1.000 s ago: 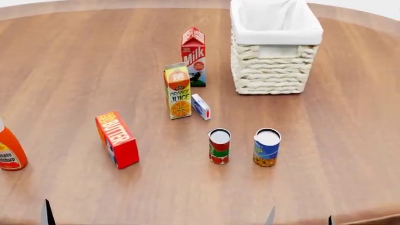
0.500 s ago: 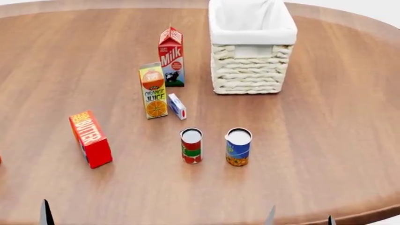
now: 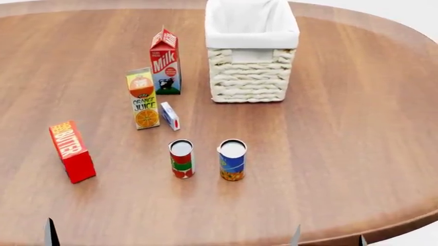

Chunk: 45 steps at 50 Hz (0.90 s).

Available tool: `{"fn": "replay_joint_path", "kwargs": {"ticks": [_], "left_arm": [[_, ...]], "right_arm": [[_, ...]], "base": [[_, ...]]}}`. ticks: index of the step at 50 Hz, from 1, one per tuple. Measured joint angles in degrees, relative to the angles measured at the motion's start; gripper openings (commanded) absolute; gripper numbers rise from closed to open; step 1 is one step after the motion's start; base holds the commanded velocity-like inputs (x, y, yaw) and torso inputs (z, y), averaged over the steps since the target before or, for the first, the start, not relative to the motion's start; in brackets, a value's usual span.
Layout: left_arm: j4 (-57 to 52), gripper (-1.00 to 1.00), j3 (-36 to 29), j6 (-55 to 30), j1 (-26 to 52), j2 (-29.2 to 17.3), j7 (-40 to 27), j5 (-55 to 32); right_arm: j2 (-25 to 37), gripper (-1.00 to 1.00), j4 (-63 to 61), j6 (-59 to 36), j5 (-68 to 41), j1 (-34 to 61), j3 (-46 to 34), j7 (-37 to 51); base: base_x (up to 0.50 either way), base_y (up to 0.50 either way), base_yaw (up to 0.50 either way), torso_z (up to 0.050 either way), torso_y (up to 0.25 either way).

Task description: Pick up the alphabet soup, and put it in the basket.

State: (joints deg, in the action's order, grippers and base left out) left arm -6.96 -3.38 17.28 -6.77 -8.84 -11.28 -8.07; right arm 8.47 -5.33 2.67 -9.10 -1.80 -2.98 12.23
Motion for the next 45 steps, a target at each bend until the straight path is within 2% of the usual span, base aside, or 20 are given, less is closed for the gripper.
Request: {"fn": "replay_joint_path", "kwargs": {"ticks": [23, 45], "left_arm": [[0.06, 1.00, -0.98, 0.24, 0.05, -0.80, -1.02, -0.32], [-0.05, 1.00, -1.72, 1.18, -0.22, -1.53, -1.70, -0.79]], "right_arm": [[0.77, 1.00, 0.42, -0.24, -0.39, 0.36, -1.32, 0.84], [1.58, 1.00, 0.50, 0.58, -0.17, 0.13, -2.81, 1.29]], "base": [[0.01, -0.17, 0.00, 0.000, 0.000], [0.16, -0.12, 0.00, 0.000, 0.000]]}}
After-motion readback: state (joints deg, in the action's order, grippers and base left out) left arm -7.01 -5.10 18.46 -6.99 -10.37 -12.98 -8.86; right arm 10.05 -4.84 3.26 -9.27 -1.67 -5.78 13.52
